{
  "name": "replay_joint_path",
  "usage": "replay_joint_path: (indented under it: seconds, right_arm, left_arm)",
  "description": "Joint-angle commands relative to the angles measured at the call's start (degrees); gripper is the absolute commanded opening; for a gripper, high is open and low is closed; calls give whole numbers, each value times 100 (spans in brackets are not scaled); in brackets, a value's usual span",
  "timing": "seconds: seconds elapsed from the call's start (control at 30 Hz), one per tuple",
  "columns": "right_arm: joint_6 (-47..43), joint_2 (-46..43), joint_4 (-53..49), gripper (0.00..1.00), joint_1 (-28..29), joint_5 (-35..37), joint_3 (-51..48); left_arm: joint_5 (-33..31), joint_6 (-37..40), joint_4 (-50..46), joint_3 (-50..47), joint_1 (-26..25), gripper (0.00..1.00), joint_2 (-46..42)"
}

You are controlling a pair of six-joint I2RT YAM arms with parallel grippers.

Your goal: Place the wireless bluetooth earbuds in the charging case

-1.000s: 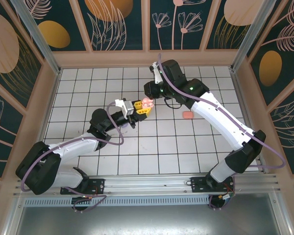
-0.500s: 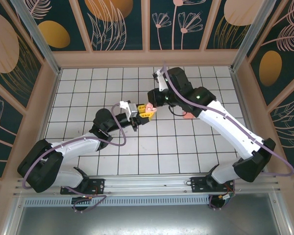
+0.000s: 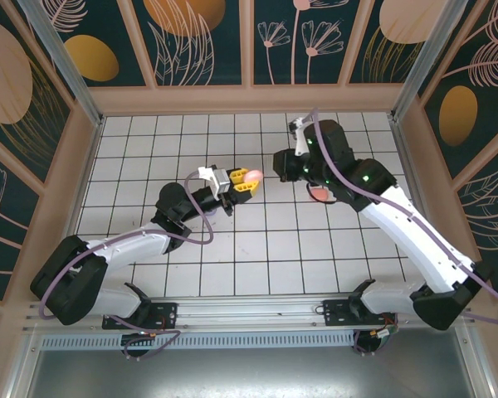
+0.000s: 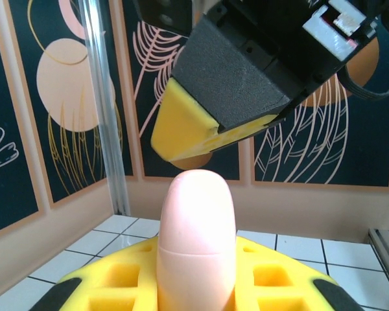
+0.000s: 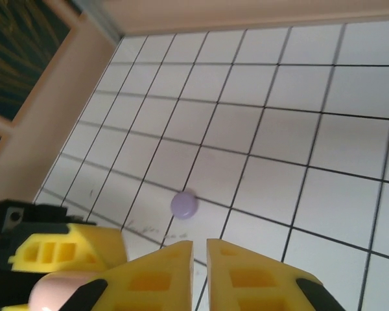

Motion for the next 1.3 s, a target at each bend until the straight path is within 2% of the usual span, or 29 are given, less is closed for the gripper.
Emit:
replay_joint_path:
  seconds: [0.0,0.17,0.23,0.37,0.5,0.6,0.97,1.07,1.27]
  right_arm:
    - [375,-364,267,16,-222,435,-430]
    - [692,-807,578,26,-614,540,-1314]
    - [784,-938,692,34,-712,490,-1652]
    - [930,-1071,838,47,-791,475,-2130]
    - [1025,-1119,948,51,-795,484,-2414]
    - [1052,-1120,961,52,-802,510,-2499]
    - [1087,-1135,1037,53,-806,536,-2618]
    - [1098,-1149,1044,54,-804,552,-2631]
    - [1083,-1135,1036,54,-804,581,-2602]
  left_arm:
    - [-114,-208,454,5,31,0,86]
    - [-278,-779,671,-147,31,0,246]
    - [-331,-1155,689,-158,31,0,389]
    - [-569,-2126,-45,141,31,0,852]
    - [-725,-3304,-373,414,31,0,1520]
    - [-831,-3747,-1093,762,31,0,1944]
    - [-1119,-4286,-3319,2018,31,0,3311]
    - [-1204,-4306,-3653,2263,31,0,3561]
    - [-1447,-4180,-4125,2526,31,6,3808]
